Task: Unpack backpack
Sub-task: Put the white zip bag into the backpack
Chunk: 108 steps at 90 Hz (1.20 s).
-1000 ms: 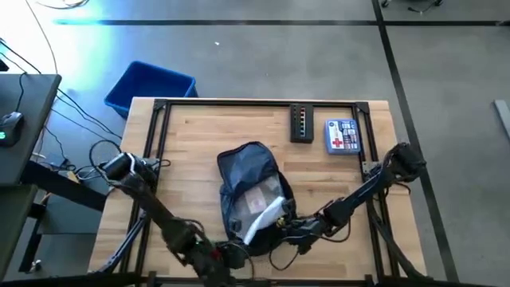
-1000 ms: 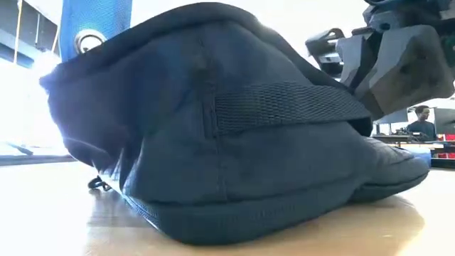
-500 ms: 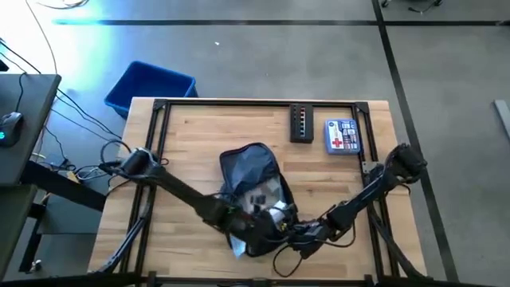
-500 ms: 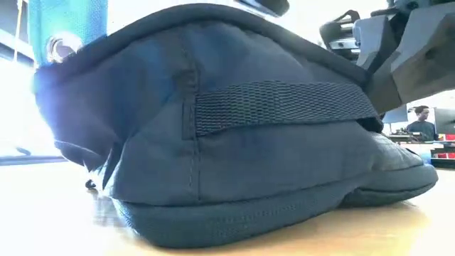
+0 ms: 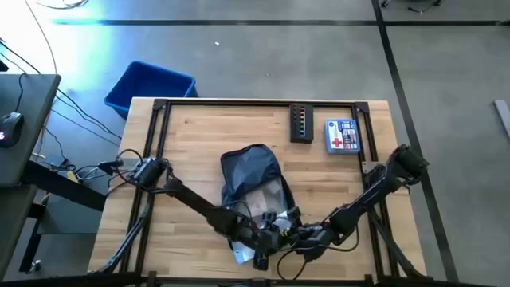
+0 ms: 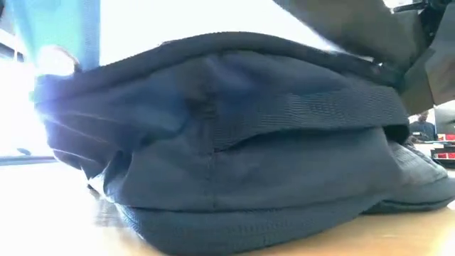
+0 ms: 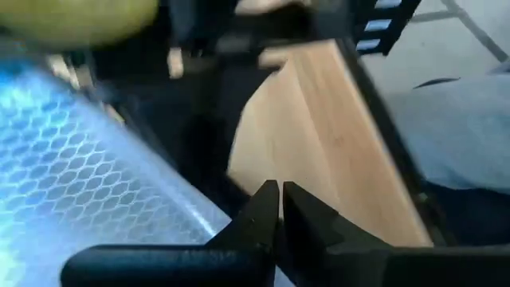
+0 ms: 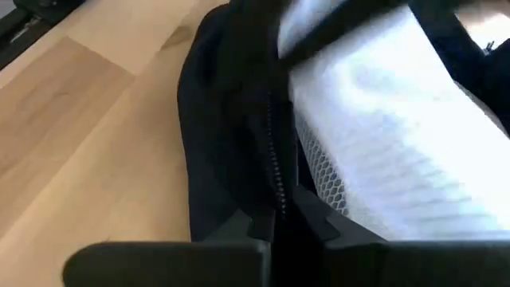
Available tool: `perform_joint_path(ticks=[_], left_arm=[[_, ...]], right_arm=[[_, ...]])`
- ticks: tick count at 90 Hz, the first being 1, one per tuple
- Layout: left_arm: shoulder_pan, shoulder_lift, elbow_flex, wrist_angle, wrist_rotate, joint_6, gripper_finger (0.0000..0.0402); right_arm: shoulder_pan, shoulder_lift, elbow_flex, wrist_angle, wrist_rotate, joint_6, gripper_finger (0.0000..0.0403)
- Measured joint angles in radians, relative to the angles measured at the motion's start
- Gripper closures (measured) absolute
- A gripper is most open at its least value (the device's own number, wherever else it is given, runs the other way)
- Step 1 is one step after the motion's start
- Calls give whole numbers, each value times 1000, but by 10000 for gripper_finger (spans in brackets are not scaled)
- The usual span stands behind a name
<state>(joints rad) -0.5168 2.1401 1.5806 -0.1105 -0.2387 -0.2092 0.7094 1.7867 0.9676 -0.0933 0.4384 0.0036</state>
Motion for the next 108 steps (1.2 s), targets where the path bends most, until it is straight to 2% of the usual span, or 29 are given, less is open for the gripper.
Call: perform_joint_path(ticks=[19, 30, 39, 50, 65, 71, 78, 91, 108], left_arm=[[-76, -174, 3, -88, -168, 28, 401], [-96, -216, 2, -204, -322, 26, 402], [-69, -211, 2, -341, -371, -60, 402], [-9, -126, -1, -370, -301, -118, 401], [31, -2, 0, -108, -19, -2, 401], [36, 37, 0, -39, 44, 27, 401], [45, 65, 0, -14, 51, 27, 401], [79, 94, 4, -63, 47, -8, 401], [130, 103, 4, -95, 6, -20, 401]], right_arm=[[-2, 0, 0, 0, 3, 0, 403], [-2, 0, 0, 0, 3, 0, 403], [-2, 0, 0, 2, 2, 0, 403], [-2, 0, 0, 8, 2, -1, 403], [2, -10, 0, 0, -11, -4, 403], [11, -32, 0, -20, -22, -4, 403], [28, -68, 0, -31, -22, -7, 403], [59, -141, 0, -25, -15, -21, 403], [89, -158, 0, 19, -16, -50, 403]])
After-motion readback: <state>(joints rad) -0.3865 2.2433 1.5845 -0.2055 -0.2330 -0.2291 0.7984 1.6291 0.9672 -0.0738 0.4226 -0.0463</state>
